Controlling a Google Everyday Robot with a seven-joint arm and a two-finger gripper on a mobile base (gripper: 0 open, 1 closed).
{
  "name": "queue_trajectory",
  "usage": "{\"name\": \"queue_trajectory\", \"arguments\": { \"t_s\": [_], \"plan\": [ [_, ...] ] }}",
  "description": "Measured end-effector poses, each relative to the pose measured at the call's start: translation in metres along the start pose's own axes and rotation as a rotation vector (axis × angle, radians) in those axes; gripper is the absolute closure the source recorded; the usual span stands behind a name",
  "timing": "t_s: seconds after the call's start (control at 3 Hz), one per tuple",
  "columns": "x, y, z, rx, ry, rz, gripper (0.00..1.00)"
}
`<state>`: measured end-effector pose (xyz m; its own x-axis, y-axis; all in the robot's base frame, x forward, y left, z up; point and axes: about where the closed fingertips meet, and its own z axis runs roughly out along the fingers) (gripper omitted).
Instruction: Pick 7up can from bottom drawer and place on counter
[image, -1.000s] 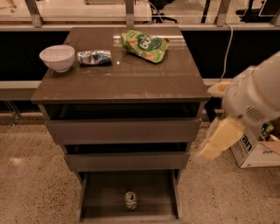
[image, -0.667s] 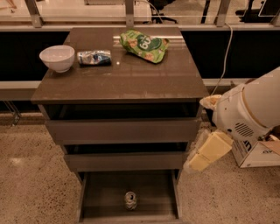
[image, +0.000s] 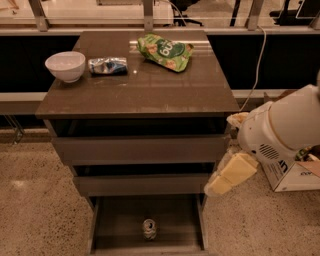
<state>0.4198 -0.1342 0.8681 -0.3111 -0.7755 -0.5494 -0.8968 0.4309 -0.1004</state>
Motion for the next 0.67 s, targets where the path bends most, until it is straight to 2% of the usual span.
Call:
{"name": "queue_trajectory", "arguments": {
  "t_s": [0.33, 0.67],
  "plan": [
    [0.037, 0.012, 0.071, -0.041, -0.050, 0.077, 0.00],
    [0.064, 0.044, 0.147, -0.108, -0.213, 0.110, 0.00]
  ]
}}
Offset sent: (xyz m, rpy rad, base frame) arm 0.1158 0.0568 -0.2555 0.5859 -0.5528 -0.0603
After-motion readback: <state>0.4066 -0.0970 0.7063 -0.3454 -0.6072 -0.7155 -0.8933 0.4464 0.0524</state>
